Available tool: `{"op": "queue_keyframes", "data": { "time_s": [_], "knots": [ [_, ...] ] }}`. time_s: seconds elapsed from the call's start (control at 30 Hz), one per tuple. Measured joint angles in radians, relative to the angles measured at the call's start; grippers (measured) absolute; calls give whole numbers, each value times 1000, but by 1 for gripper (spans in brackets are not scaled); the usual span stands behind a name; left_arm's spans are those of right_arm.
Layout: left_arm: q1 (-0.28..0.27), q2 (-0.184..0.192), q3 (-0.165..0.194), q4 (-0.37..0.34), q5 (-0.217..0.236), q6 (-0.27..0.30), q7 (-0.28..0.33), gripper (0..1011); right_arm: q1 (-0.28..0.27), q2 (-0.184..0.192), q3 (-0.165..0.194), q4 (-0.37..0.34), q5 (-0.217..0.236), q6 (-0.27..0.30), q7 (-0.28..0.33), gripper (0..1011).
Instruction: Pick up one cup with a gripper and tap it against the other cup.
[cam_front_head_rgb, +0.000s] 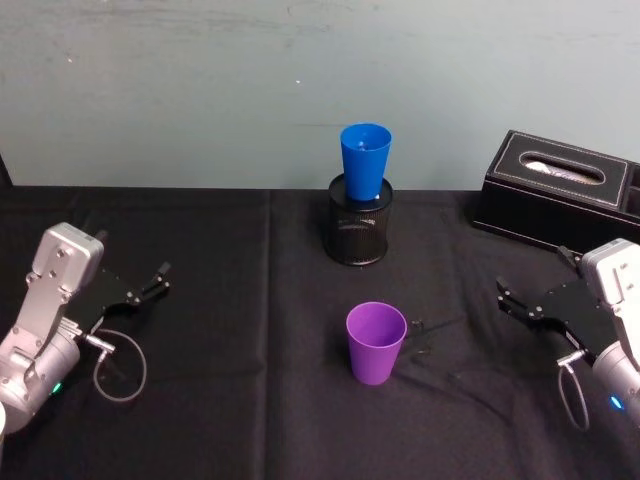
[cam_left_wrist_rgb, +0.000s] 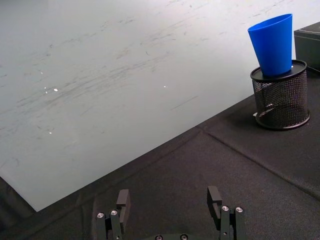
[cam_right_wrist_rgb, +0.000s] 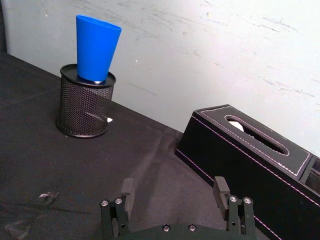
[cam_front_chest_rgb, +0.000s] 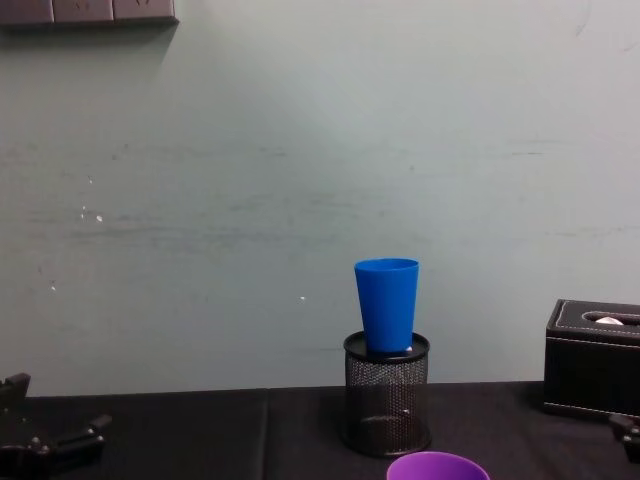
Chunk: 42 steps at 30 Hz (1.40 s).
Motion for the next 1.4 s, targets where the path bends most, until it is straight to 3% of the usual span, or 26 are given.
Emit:
{"op": "queue_keyframes", "data": {
  "time_s": [1.07,1.2,1.33,1.37,1.4],
  "knots": [
    [0,0,0,0,0,0,0,1011,0,1,1,1,4,-6,7,1003],
    [0,0,0,0,0,0,0,1011,0,11,4,7,42,-56,102,1003],
    [0,0,0,0,0,0,0,1011,6,39,-6,12,110,-103,278,1003],
    [0,0,0,0,0,0,0,1011,13,52,-13,20,144,-110,362,1003],
    [0,0,0,0,0,0,0,1011,18,59,-17,24,163,-111,405,1003]
  ]
}}
